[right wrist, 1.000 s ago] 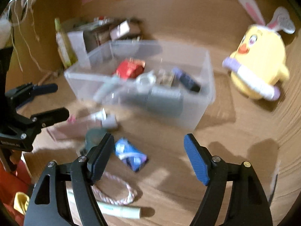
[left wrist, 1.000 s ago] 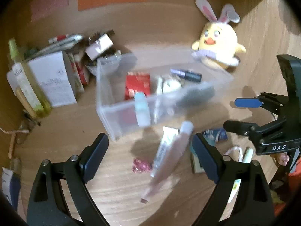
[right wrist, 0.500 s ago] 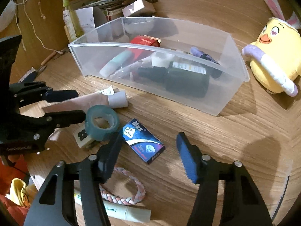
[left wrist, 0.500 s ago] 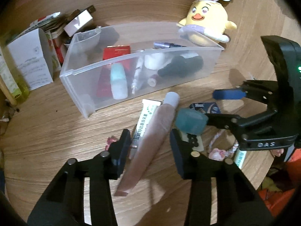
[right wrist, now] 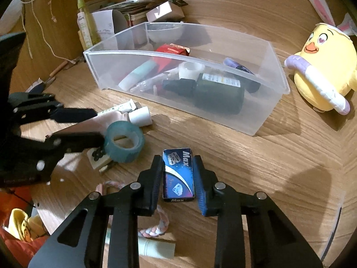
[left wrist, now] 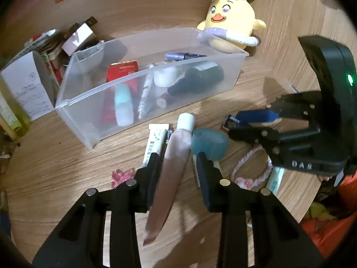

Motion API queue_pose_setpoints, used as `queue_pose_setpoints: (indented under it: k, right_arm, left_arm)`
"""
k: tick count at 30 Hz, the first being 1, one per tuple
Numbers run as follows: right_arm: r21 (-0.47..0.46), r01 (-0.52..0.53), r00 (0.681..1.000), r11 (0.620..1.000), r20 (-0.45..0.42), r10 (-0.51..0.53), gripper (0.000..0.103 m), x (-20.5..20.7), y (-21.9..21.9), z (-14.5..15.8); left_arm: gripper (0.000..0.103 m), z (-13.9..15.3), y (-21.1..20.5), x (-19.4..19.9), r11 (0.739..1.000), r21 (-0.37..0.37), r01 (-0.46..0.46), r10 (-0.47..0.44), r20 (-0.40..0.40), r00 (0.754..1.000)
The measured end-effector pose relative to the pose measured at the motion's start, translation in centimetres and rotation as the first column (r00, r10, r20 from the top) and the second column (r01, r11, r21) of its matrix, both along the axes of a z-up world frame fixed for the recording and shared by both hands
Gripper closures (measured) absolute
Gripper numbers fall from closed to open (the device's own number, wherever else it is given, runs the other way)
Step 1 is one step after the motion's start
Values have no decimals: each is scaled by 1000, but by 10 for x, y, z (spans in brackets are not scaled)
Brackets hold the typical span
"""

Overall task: Organize objects
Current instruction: 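Grasp the pink tube with the left tool while the right tool grasps the blue Max box, then drop the pink tube into the box while the right tool drops the blue Max box in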

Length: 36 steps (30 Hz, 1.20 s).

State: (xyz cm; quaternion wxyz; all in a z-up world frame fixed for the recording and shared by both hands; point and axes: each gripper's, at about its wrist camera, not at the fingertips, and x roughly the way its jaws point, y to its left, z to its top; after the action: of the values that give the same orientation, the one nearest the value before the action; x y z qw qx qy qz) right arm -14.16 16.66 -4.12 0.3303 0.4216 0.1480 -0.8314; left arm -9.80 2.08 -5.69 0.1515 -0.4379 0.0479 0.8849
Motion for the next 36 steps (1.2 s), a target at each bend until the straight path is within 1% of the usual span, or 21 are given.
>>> queue_pose_setpoints:
  k: [2,5,14,18,20,21,22,26,30,36]
  right_arm:
    - [2,2,1000,1000,-5,-2,78,3,3,0]
    - [2,7,1000,1000,-7,-7,78,5,9,1]
    - [-14,23,1000,1000,-2,-23,78,3,21,0]
    - [-16,28,1000,999,-10,-28,78,3,20,0]
    - [-17,29,999,999,-14,-29,78,4,19,0]
    - [-19,30,999,999,-15,-30,78,4,19,0]
    - [-21,32,999,999,-14,-32,78,5,19,0]
    - [-36,47,999,998,-17,-48,78,5,22,3]
    - [-59,66,997,996,-27,-68,78,5,25,10]
    - [-124,87,994,989,-58,-94,78,5,28,31]
  left_arm:
    - [74,0,1,-5,1000,16,5,-5,16,1000]
    - [74,0,4,-12,1000,29,7,-8,26,1000]
    - [74,-10,16,-40,1000,11,19,-20,81,997]
    - [74,-10,20,-48,1000,2,18,-18,77,997]
    - [76,-11,23,-48,1000,-14,18,-17,63,998]
    - [82,-11,24,-48,999,-27,19,-17,55,998]
    - [82,-11,26,-47,999,-40,17,-15,44,999]
    - [82,-6,25,-42,999,-47,11,-11,16,1000]
    - [82,8,14,-34,1000,-11,-13,13,-19,1000]
    - [83,36,-6,-18,996,54,-65,69,-86,994]
